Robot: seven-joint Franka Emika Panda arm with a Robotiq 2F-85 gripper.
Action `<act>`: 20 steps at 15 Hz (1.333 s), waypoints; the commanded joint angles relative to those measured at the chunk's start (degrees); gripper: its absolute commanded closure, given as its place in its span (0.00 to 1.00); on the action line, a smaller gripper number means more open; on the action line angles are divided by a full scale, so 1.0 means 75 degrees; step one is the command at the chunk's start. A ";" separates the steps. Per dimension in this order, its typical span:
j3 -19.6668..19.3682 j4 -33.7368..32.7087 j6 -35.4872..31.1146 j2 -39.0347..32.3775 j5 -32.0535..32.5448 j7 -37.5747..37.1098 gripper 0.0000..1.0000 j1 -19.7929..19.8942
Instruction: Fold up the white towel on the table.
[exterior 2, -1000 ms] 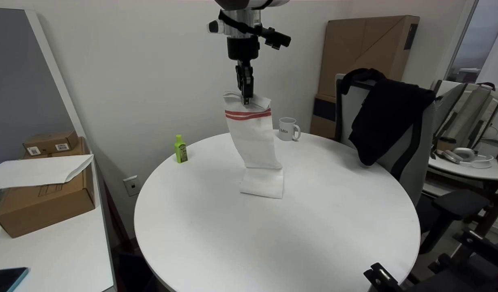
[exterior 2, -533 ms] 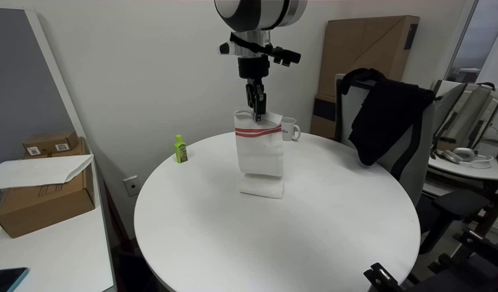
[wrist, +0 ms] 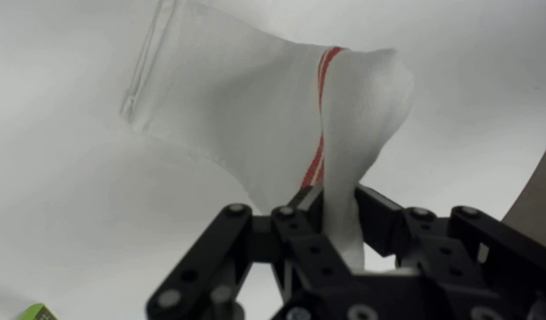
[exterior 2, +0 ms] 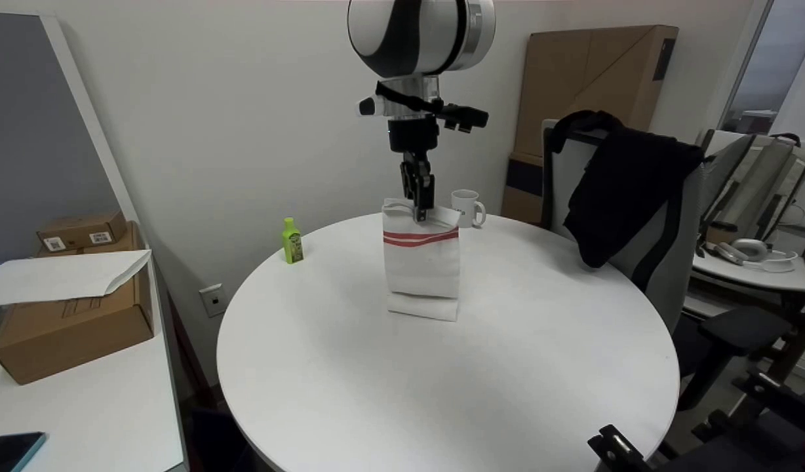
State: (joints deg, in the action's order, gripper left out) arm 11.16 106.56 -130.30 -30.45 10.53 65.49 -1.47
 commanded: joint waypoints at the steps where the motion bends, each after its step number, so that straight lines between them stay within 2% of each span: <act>1: 0.0045 0.0093 0.0089 0.0013 -0.0345 0.0197 0.95 0.0072; 6: -0.0095 0.0174 -0.0025 -0.0089 -0.0354 -0.0019 0.95 0.0073; 14: -0.0482 -0.0492 -0.0059 -0.0773 -0.0125 -0.0320 0.94 0.0113; 20: -0.0769 -0.1013 -0.0772 -0.1088 0.0327 -0.0922 0.95 -0.0143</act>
State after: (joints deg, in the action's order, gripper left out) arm 6.90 102.30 -134.52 -36.58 10.48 61.88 -0.81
